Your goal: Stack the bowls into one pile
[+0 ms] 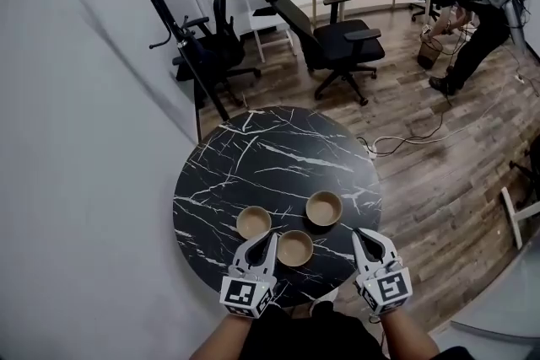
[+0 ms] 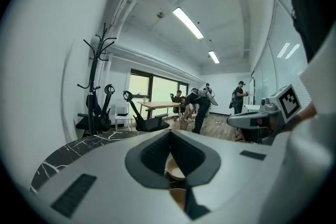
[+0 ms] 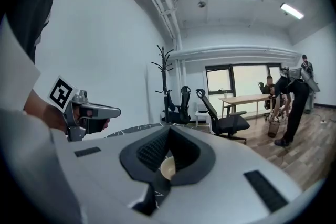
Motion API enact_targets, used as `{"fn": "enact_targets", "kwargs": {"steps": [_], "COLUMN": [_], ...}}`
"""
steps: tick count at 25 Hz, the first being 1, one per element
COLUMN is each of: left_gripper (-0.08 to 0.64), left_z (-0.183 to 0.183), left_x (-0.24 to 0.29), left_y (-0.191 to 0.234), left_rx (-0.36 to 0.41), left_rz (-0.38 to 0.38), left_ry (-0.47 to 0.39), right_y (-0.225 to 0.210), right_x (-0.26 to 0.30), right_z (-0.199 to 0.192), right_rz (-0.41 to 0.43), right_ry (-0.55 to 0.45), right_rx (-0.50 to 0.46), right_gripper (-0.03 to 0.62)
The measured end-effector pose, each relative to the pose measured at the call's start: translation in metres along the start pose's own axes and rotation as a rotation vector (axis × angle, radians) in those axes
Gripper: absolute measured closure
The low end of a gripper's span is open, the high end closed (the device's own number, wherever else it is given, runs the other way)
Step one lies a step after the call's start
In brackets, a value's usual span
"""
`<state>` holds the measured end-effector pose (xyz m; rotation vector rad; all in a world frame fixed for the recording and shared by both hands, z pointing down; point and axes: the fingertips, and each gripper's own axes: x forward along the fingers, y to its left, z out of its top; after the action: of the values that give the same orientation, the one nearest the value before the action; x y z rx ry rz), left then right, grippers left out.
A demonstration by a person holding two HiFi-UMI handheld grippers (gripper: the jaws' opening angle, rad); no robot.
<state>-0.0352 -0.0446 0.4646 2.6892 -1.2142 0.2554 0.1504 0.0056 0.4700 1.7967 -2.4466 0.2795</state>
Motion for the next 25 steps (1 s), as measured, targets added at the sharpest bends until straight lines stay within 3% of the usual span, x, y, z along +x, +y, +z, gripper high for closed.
{"fn": "enact_targets", "kwargs": {"steps": [3, 9, 16, 25], "left_gripper": [0.548, 0.548, 0.548, 0.548], "left_z": [-0.004, -0.013, -0.02, -0.039], "left_x": [0.004, 0.004, 0.015, 0.02], "left_y": [-0.001, 0.01, 0.011, 0.028], "left_rx": [0.012, -0.016, 0.048, 0.023], "left_rz": [0.033, 0.09, 0.06, 0.079], "left_ry": [0.008, 0.021, 0.047, 0.08], "right_y": [-0.004, -0.018, -0.027, -0.04], "right_x": [0.011, 0.029, 0.051, 0.084], "right_z": [-0.004, -0.026, -0.057, -0.121], "right_rz": [0.047, 0.049, 0.029, 0.009], "right_ry": [0.002, 0.067, 0.16, 0.358], "right_rx": [-0.009, 0.025, 0.031, 0.082], "right_gripper": [0.584, 0.583, 0.583, 0.567]}}
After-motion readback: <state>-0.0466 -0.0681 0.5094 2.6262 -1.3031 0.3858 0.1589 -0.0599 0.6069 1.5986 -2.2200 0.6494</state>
